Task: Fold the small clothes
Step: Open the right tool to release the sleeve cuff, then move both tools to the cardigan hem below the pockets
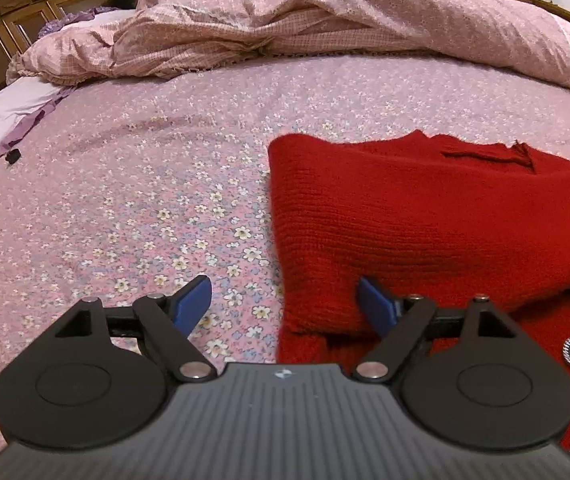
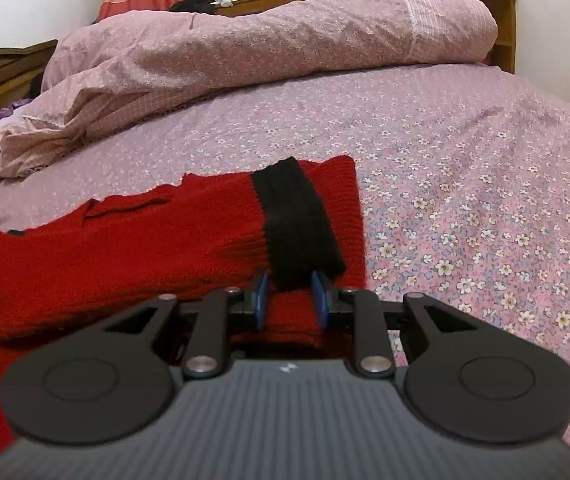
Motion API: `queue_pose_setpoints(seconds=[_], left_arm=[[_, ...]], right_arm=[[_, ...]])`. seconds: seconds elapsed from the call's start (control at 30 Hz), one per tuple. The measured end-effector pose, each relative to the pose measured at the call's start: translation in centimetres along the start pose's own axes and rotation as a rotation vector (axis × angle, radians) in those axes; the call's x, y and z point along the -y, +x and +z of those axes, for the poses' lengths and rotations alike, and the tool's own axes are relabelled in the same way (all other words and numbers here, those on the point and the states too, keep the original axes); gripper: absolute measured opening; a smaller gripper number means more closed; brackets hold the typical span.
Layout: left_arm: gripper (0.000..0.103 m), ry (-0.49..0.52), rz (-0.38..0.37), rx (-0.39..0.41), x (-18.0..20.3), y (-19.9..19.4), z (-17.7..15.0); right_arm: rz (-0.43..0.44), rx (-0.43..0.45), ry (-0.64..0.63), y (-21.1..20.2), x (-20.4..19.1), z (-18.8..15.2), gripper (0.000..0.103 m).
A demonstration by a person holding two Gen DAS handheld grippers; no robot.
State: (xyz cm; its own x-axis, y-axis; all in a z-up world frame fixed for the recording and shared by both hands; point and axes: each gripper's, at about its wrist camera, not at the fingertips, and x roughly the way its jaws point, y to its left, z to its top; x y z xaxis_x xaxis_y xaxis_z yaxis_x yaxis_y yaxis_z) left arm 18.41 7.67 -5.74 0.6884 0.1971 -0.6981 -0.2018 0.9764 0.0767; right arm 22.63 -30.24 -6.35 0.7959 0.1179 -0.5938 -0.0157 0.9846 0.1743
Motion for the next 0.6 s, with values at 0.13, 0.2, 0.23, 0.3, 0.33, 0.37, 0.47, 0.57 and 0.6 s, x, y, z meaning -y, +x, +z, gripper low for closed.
queue_pose_setpoints(seconds=[0.13, 0.2, 0.23, 0.3, 0.33, 0.37, 0.47, 0.57, 0.6], left_arm=[[0.085, 0.020, 0.005, 0.019, -0.4, -2.2, -0.3], [0.085, 0.031, 0.005, 0.021, -0.7, -3.3, -0.6], [0.085, 0.031, -0.001, 0.019, -1.0, -3.9, -0.8], [0.085, 0.022, -0.019, 0.011, -1.6, -4.9, -1.2], [0.085, 0.018, -0.025, 0.005, -1.9, -5.3, -1.4], [0.085, 0.014, -0.029, -0.002, -2.1, -5.7, -1.6], [0.085, 0.009, -0.039, -0.016, -2.8, -7.0, -2.3], [0.085, 0.014, -0.048, -0.024, -3.2, -8.2, -3.2], [0.085, 0.016, -0.052, -0.027, -3.3, -8.7, -3.5]], right_arm=[[0.026, -0.001, 0.032, -1.8, 0.5, -0.1, 0.041], [0.035, 0.008, 0.043, -2.8, 0.6, -0.3, 0.053], [0.030, 0.013, 0.045, -3.4, 0.6, -0.4, 0.059], [0.031, 0.017, 0.052, -4.5, 0.7, -0.7, 0.059], [0.038, 0.015, 0.055, -5.1, 0.9, -0.9, 0.059], [0.045, 0.012, 0.059, -5.7, 1.0, -1.1, 0.059], [0.046, -0.001, 0.065, -7.2, 1.4, -1.7, 0.059], [0.036, -0.013, 0.064, -8.5, 1.8, -2.5, 0.059], [0.036, -0.017, 0.064, -9.0, 1.8, -2.8, 0.059]])
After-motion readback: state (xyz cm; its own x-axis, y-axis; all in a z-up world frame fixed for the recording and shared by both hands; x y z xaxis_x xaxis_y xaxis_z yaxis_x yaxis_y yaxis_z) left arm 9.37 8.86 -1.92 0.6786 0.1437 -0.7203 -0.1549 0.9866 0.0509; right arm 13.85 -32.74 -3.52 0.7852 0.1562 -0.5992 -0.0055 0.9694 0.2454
